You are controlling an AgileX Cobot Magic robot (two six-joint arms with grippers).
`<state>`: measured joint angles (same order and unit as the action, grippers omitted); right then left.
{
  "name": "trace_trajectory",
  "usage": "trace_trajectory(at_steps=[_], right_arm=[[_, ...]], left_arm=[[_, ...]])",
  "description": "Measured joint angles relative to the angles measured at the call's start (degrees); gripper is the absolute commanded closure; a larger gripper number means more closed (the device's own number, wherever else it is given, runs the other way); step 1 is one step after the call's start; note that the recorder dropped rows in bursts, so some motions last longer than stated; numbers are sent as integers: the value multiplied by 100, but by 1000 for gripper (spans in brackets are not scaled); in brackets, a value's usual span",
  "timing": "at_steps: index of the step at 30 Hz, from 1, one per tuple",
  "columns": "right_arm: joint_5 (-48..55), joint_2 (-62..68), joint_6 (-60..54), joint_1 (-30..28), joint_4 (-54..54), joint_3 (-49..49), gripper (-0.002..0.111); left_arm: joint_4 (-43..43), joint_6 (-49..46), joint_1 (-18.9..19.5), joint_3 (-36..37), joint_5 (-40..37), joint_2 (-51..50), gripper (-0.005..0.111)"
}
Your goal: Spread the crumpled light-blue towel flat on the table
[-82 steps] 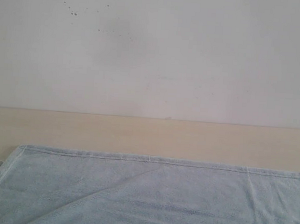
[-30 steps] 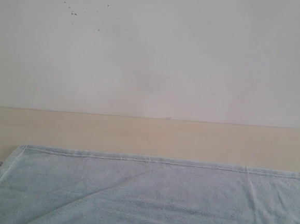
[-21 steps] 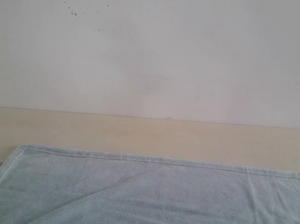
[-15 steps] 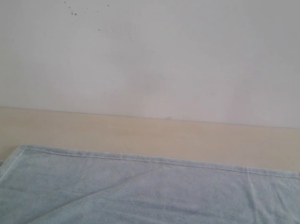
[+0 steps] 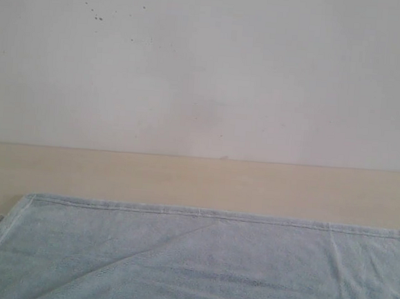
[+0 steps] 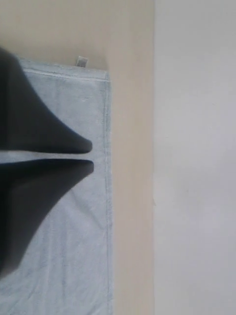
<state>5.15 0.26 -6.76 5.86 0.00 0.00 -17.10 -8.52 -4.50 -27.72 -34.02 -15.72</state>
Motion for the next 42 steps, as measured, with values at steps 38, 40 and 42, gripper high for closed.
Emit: trace_trajectory(at_steps=[38, 40, 42], right_arm=[[0, 0, 0, 0, 0, -1, 108], [0, 0, 0, 0, 0, -1, 108], [0, 0, 0, 0, 0, -1, 108]], left_arm=[[598, -10, 0, 2557, 2533, 1557, 103], [609, -10, 0, 2716, 2945, 1557, 103], [619, 23, 0, 2739, 3151, 1557, 103]])
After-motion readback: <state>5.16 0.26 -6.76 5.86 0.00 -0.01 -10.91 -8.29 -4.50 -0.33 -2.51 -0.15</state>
